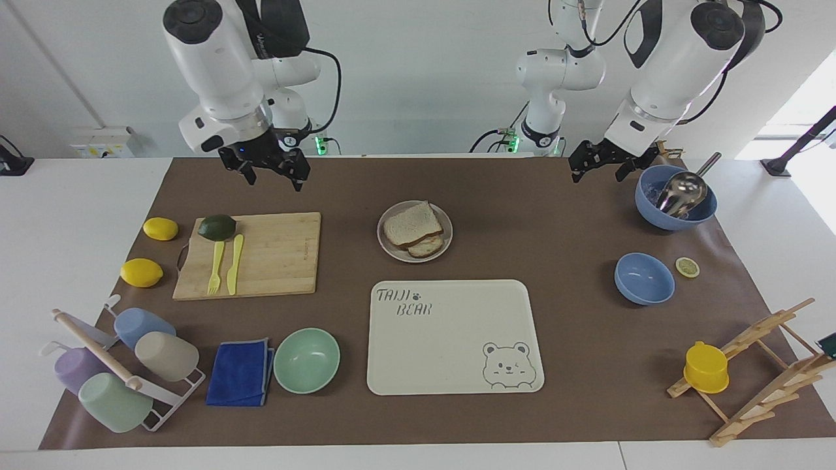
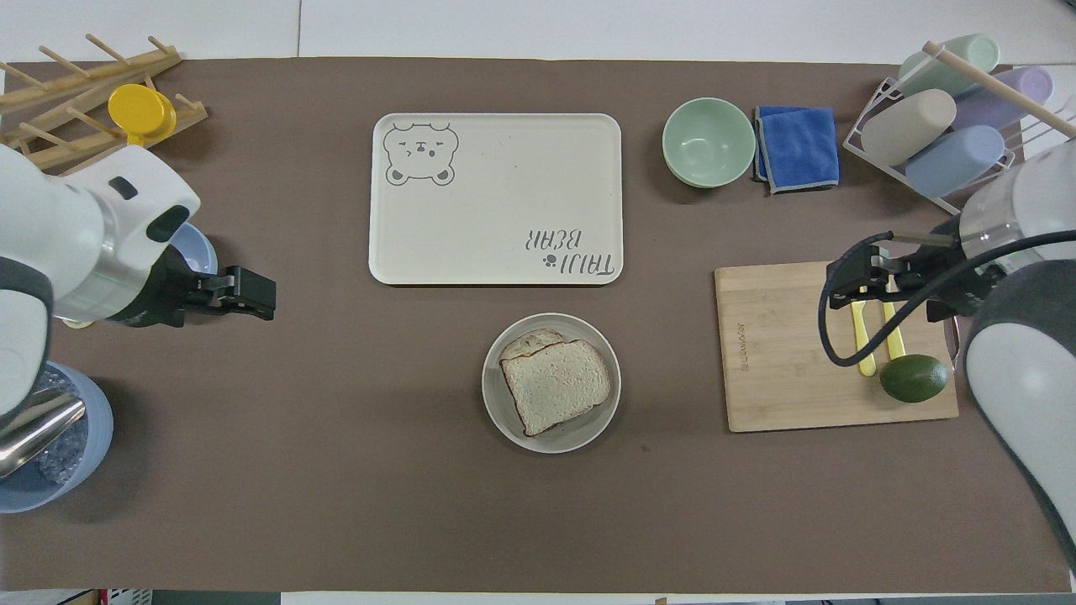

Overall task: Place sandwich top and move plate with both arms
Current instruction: 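Reach the left gripper to the grey plate rim and grasp it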

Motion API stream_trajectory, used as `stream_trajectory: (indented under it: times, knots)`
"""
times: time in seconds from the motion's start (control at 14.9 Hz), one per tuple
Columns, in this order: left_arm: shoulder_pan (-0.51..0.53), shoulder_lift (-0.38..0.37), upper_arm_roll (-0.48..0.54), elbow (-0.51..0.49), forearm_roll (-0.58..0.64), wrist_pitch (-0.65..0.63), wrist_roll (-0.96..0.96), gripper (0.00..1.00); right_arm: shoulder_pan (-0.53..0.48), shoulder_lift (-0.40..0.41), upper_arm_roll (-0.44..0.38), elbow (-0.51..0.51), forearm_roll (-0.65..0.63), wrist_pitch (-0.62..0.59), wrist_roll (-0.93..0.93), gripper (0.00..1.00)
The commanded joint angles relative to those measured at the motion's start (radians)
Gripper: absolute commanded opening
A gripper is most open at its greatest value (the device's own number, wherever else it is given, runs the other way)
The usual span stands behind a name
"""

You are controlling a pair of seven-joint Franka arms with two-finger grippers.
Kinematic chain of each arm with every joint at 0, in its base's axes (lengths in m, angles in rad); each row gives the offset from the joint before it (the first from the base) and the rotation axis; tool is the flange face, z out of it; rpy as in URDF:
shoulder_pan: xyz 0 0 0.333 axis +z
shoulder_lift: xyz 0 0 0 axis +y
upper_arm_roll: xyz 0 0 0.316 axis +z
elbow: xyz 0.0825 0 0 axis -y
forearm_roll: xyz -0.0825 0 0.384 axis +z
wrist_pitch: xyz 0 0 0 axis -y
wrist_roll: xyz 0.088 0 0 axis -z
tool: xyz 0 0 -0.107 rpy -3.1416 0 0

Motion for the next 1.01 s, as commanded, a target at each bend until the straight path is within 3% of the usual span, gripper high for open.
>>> stream_trajectory:
  times: [0.0, 0.2, 0.47, 0.6, 0.94]
  knots:
    - [-0.122, -0.060, 0.008, -0.189, -0.008, 0.168, -0.146, 1.00, -0.006, 0.007, -0.061, 0.008, 0.015, -0.009, -0.153, 1.00]
    - [-0.220, -0.034, 0.008, -0.294, -0.032, 0.306, -0.272, 1.00, -0.038, 0.010, -0.053, 0.006, 0.004, -0.015, -0.161, 1.00]
    - [-0.344, 0.041, 0.008, -0.449, -0.048, 0.608, -0.402, 1.00, -0.059, 0.044, -0.064, 0.020, 0.005, -0.054, -0.165, 1.00]
    - [-0.372, 0.066, 0.008, -0.470, -0.083, 0.649, -0.404, 0.99, -0.059, 0.041, -0.062, 0.028, 0.011, -0.049, -0.158, 1.00]
    - [-0.403, 0.098, 0.006, -0.487, -0.195, 0.675, -0.398, 0.84, -0.067, 0.042, -0.079, 0.048, 0.021, -0.005, -0.178, 1.00]
